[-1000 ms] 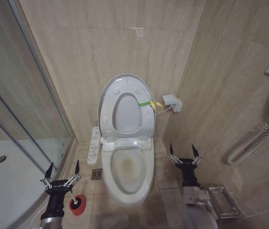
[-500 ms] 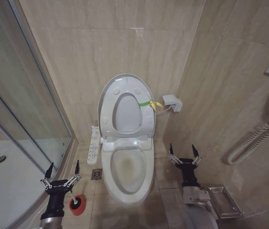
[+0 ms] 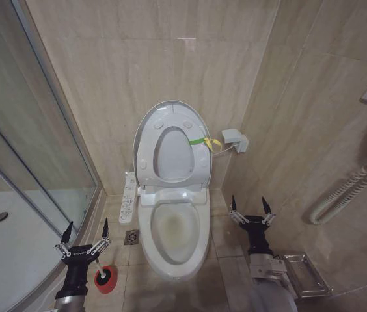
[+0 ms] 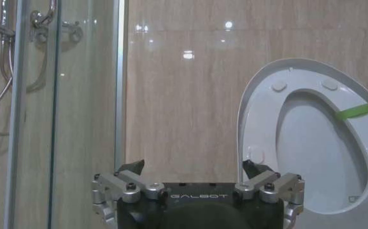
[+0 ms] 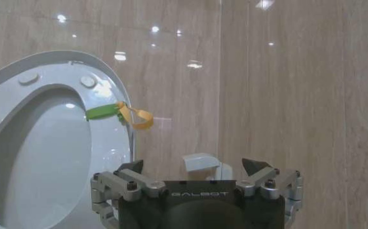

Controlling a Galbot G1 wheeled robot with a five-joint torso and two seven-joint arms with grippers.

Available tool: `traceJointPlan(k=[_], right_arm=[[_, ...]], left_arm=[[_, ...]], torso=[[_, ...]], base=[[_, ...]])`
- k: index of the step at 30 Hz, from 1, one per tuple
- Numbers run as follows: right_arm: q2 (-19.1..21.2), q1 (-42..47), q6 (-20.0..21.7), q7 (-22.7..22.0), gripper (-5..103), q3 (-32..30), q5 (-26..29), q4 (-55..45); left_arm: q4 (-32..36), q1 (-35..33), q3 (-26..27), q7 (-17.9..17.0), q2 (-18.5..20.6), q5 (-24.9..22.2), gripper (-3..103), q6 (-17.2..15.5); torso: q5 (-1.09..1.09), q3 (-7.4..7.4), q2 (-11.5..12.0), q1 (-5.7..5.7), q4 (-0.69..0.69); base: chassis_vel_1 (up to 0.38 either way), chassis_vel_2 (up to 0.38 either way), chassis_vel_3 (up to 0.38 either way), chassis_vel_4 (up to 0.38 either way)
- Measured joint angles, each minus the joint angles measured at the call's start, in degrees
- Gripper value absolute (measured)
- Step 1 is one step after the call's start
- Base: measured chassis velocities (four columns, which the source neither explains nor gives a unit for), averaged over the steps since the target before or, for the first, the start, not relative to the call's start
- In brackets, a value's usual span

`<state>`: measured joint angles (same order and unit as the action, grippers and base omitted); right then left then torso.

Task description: Open the toilet lid, clean the toilet bowl with a toilet brush, close the toilet lid, and flush.

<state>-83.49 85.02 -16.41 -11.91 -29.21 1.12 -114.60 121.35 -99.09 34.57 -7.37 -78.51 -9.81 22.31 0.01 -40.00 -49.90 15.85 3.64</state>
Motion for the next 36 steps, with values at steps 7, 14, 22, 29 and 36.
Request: traceJointPlan(k=[7, 14, 22, 29, 36], right_arm=[[0.0, 0.0, 0.0, 0.0, 100, 0.0, 0.0, 0.0], [0.0, 0.0, 0.0, 0.0, 100, 0.0, 0.0, 0.0], [0.0, 0.0, 0.0, 0.0, 100, 0.0, 0.0, 0.0], [0.0, 0.0, 0.0, 0.0, 100, 0.0, 0.0, 0.0], [0.0, 0.0, 0.0, 0.0, 100, 0.0, 0.0, 0.0]], left_arm=[[0.0, 0.0, 0.0, 0.0, 0.0, 0.0, 100, 0.0], [0.0, 0.0, 0.0, 0.0, 0.0, 0.0, 100, 0.0], [0.0, 0.0, 0.0, 0.0, 0.0, 0.0, 100, 0.0], [0.0, 0.0, 0.0, 0.0, 0.0, 0.0, 100, 0.0], [0.0, 0.0, 0.0, 0.0, 0.0, 0.0, 100, 0.0]], torso=[[0.0, 0.0, 0.0, 0.0, 0.0], [0.0, 0.0, 0.0, 0.0, 0.0], [0.0, 0.0, 0.0, 0.0, 0.0], [0.0, 0.0, 0.0, 0.0, 0.0], [0.0, 0.0, 0.0, 0.0, 0.0]], base=[[0.0, 0.0, 0.0, 0.0], [0.0, 0.0, 0.0, 0.0], [0.0, 0.0, 0.0, 0.0], [0.0, 0.0, 0.0, 0.0], [0.0, 0.0, 0.0, 0.0]])
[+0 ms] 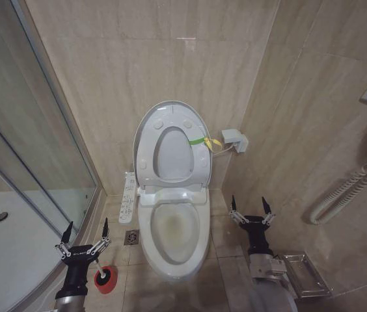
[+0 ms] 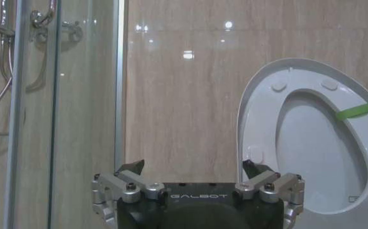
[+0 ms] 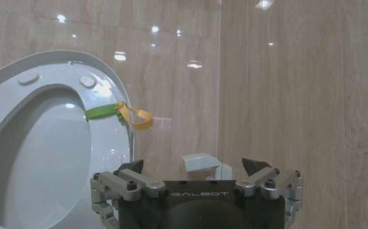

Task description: Open the toilet lid, clean the toilet bowl with a toilet brush, close the toilet lid, and flush.

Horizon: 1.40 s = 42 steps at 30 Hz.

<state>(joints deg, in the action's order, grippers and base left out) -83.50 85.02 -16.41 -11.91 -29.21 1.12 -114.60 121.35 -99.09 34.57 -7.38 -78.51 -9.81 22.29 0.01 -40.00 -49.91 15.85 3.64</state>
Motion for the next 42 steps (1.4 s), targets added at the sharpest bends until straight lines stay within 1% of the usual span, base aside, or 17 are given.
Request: traceJointPlan(k=[42], right_arm=[[0.0, 0.0, 0.0, 0.0, 100, 0.0, 0.0, 0.0]], left_arm=[[0.0, 0.0, 0.0, 0.0, 0.0, 0.0, 100, 0.0]], torso=[[0.0, 0.0, 0.0, 0.0, 0.0]], base=[[0.0, 0.0, 0.0, 0.0]])
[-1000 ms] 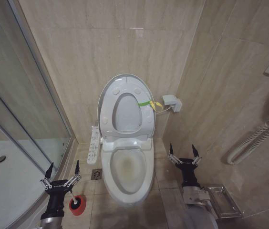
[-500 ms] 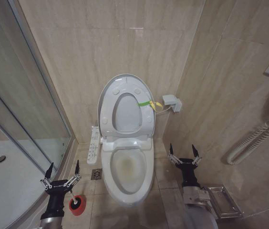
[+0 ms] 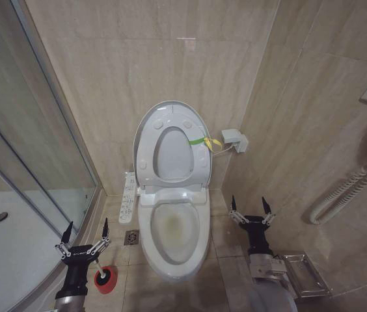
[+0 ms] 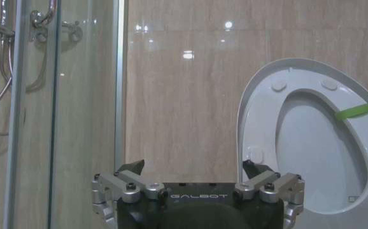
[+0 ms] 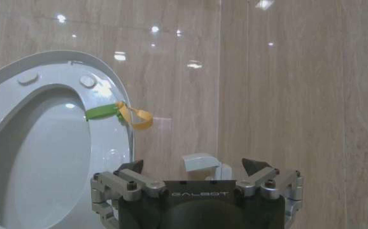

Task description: Open the toilet lid, clean the toilet bowl with a toilet brush, close the toilet lid, and flush.

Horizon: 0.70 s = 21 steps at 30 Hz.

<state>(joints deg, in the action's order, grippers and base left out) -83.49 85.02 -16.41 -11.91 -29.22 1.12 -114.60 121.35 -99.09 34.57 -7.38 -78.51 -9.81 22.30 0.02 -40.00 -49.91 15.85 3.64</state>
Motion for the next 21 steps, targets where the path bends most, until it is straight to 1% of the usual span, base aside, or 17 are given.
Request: traceJointPlan(k=[14, 16, 18, 19, 21], right_arm=[[0.0, 0.1, 0.5, 0.1, 100, 0.0, 0.0, -0.1], [0.0, 0.6, 2.4, 0.9, 100, -0.2, 0.5, -1.2], [0.1, 1.9, 7.0, 2.8, 100, -0.7, 2.0, -3.7], [0.1, 1.9, 7.0, 2.8, 100, -0.7, 2.0, -3.7], [0.2, 3.3, 11.8, 4.7, 100, -1.3, 3.6, -6.4]], left_arm=[[0.0, 0.0, 0.0, 0.0, 0.0, 0.0, 100, 0.0], [0.0, 0.0, 0.0, 0.0, 0.0, 0.0, 100, 0.0], [0.0, 0.0, 0.0, 0.0, 0.0, 0.0, 100, 0.0], [0.0, 0.0, 0.0, 0.0, 0.0, 0.0, 100, 0.0], [0.0, 0.0, 0.0, 0.0, 0.0, 0.0, 100, 0.0]], torso=[[0.0, 0.0, 0.0, 0.0, 0.0], [0.0, 0.0, 0.0, 0.0, 0.0], [0.0, 0.0, 0.0, 0.0, 0.0], [0.0, 0.0, 0.0, 0.0, 0.0], [0.0, 0.0, 0.0, 0.0, 0.0]], base=[[0.0, 0.0, 0.0, 0.0], [0.0, 0.0, 0.0, 0.0], [0.0, 0.0, 0.0, 0.0], [0.0, 0.0, 0.0, 0.0], [0.0, 0.0, 0.0, 0.0]])
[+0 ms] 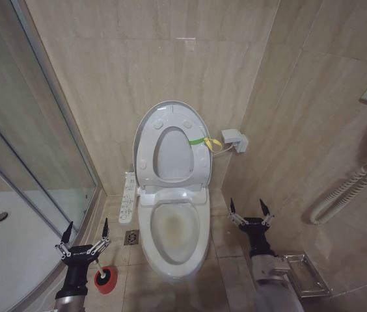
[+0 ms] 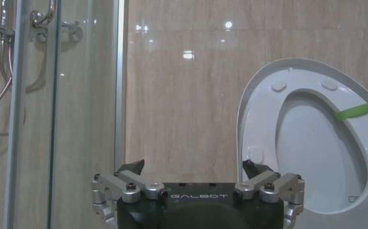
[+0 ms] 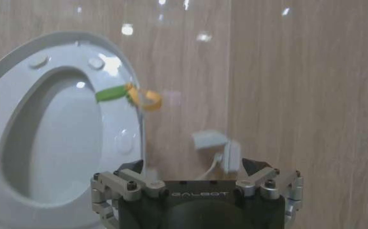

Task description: Open the toilet lid, clean the toilet bowl with a toilet brush, close the toilet lid, and flush.

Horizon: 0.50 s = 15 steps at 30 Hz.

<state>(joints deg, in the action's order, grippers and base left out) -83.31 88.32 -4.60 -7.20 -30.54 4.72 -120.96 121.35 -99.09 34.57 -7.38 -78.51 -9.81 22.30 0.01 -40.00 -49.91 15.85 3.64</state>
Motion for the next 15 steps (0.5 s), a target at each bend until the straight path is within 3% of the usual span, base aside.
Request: traceJointPlan(k=[1, 7, 15], right_arm=[[0.0, 0.0, 0.0, 0.0, 100, 0.0, 0.0, 0.0], [0.2, 3.1, 10.8, 4.4, 100, -1.3, 3.5, -6.0], [0.2, 3.1, 11.1, 4.7, 100, -0.9, 5.0, -7.3]], left_arm=[[0.0, 0.0, 0.0, 0.0, 0.0, 0.0, 100, 0.0], [0.0, 0.0, 0.0, 0.0, 0.0, 0.0, 100, 0.0], [0.0, 0.0, 0.0, 0.0, 0.0, 0.0, 100, 0.0]], torso=[[0.0, 0.0, 0.0, 0.0, 0.0], [0.01, 0.0, 0.0, 0.0, 0.01], [-0.01, -0.01, 0.0, 0.0, 0.02]], base=[[0.0, 0.0, 0.0, 0.0], [0.0, 0.0, 0.0, 0.0], [0.0, 0.0, 0.0, 0.0]])
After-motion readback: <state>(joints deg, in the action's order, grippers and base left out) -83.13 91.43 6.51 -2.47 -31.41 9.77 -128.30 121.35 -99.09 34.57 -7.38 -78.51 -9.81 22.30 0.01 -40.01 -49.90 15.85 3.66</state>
